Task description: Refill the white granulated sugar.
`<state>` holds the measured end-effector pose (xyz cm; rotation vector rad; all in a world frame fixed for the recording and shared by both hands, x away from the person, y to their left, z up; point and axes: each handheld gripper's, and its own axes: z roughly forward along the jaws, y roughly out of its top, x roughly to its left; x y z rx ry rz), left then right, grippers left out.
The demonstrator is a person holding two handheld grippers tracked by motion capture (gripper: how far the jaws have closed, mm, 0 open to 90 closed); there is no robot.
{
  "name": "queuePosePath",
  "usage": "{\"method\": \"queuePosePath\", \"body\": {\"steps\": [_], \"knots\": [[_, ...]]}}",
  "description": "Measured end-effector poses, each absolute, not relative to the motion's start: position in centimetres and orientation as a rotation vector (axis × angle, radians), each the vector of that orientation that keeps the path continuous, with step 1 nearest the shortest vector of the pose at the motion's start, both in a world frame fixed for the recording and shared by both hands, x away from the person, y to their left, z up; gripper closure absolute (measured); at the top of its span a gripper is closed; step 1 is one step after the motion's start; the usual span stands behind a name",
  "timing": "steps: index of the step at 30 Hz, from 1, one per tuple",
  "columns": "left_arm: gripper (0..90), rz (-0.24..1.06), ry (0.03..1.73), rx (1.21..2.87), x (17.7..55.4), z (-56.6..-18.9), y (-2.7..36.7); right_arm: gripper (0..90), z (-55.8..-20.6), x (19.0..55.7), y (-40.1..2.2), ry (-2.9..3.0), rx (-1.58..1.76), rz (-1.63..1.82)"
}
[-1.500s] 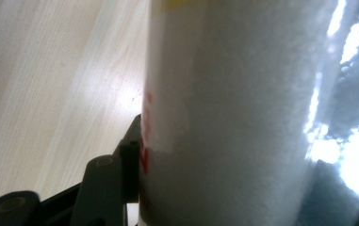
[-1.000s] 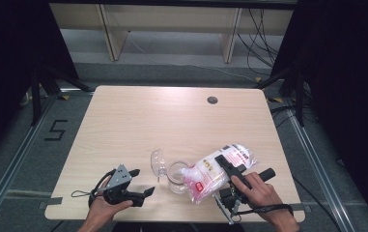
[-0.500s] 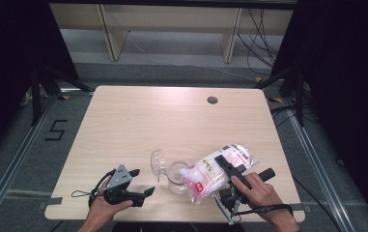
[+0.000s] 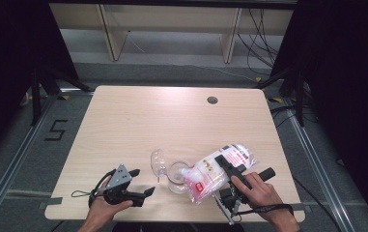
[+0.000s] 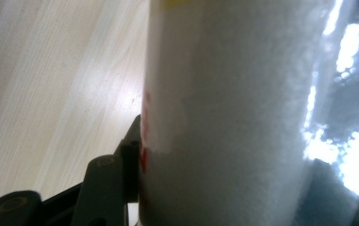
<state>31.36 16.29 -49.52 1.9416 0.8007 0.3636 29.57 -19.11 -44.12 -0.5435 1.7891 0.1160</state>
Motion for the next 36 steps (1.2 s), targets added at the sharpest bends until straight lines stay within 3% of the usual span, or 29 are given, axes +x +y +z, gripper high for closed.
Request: {"method": "queuePosePath", "body": {"steps": [36], "knots": [[16.1,0.344,0.828,1.925,31.25,-49.60,16.14,50.7,-43.64,29.57,-18.95,1.764,-0.608,0.061]]}}
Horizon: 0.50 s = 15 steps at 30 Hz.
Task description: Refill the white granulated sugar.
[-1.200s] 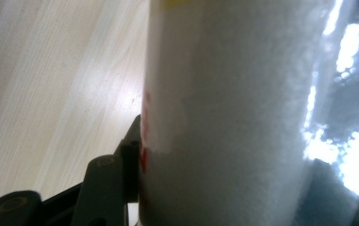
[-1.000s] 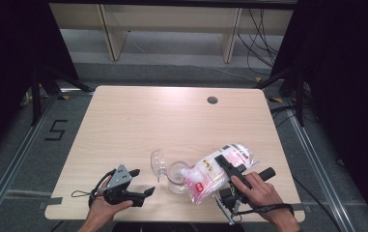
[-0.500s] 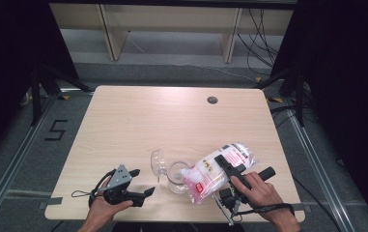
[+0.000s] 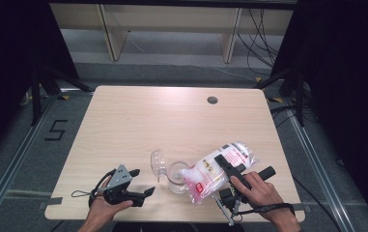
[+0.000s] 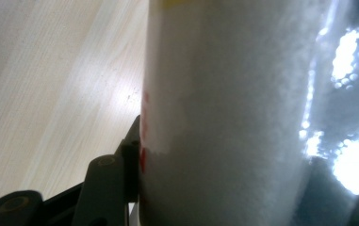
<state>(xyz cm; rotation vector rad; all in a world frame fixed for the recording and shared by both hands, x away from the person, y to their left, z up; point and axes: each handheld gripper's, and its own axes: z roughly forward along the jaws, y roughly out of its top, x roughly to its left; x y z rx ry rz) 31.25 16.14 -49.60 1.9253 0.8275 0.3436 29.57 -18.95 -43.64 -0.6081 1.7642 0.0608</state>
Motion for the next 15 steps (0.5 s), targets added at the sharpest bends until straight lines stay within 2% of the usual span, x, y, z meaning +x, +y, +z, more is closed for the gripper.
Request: {"method": "queuePosePath", "body": {"steps": [15], "knots": [[16.1,0.363,0.802,1.941,31.37,-49.53,16.27,51.0,-43.59,29.55,-18.92,1.764,-0.610,0.058]]}}
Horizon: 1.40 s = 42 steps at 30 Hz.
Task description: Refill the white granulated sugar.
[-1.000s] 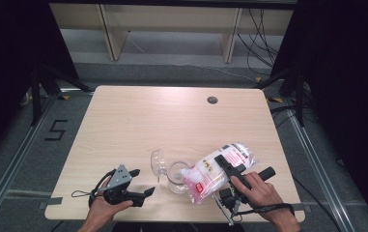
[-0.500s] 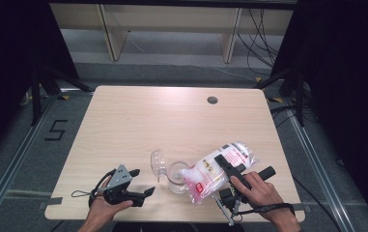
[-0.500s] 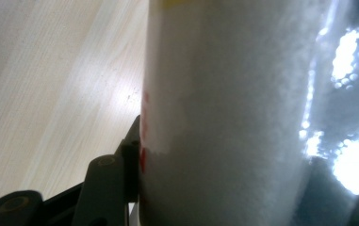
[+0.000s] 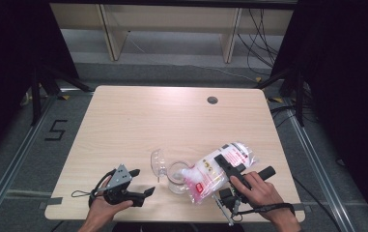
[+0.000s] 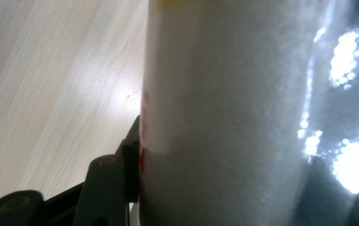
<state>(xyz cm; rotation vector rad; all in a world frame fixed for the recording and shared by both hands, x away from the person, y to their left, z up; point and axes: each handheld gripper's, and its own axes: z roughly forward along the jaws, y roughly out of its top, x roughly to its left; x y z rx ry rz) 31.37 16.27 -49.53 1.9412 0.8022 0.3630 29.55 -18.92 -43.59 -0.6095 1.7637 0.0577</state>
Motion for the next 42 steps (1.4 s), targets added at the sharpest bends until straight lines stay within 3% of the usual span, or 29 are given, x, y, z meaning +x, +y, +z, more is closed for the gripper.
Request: {"method": "queuePosePath", "body": {"steps": [42], "knots": [[16.1,0.363,0.803,1.941,31.35,-49.51,16.28,51.7,-43.69,29.60,-19.26,1.769,-0.591,0.080]]}}
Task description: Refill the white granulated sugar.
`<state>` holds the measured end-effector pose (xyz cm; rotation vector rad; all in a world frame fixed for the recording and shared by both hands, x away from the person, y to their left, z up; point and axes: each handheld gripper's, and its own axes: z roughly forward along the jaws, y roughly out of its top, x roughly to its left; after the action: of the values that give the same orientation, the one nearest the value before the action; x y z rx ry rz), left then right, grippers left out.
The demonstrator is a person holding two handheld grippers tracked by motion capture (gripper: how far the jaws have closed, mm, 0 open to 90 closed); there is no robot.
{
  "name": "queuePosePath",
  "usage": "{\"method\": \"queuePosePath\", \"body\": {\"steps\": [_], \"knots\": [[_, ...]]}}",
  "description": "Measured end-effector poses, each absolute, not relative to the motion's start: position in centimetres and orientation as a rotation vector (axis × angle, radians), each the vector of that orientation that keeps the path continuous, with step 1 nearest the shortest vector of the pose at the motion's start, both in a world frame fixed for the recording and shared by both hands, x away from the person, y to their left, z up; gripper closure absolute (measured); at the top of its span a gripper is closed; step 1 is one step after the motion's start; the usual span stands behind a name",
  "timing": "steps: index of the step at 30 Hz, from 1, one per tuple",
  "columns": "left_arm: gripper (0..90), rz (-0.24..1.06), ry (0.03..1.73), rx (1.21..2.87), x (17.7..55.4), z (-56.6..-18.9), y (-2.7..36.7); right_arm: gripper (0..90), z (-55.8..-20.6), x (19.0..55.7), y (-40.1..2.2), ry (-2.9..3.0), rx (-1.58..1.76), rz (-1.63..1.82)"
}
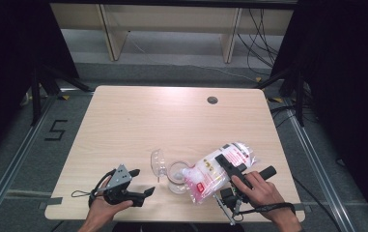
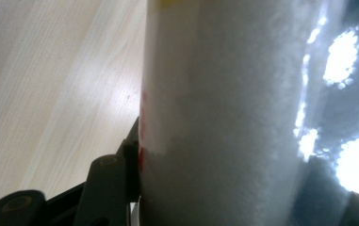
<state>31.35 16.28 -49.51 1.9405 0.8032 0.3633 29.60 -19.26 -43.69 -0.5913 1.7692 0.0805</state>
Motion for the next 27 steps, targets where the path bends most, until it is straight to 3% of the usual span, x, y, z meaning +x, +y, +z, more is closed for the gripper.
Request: {"method": "queuePosePath", "body": {"steps": [27], "knots": [[16.1,0.362,0.802,1.939,31.36,-49.50,16.29,52.0,-43.62,29.56,-19.24,1.759,-0.613,0.056]]}}
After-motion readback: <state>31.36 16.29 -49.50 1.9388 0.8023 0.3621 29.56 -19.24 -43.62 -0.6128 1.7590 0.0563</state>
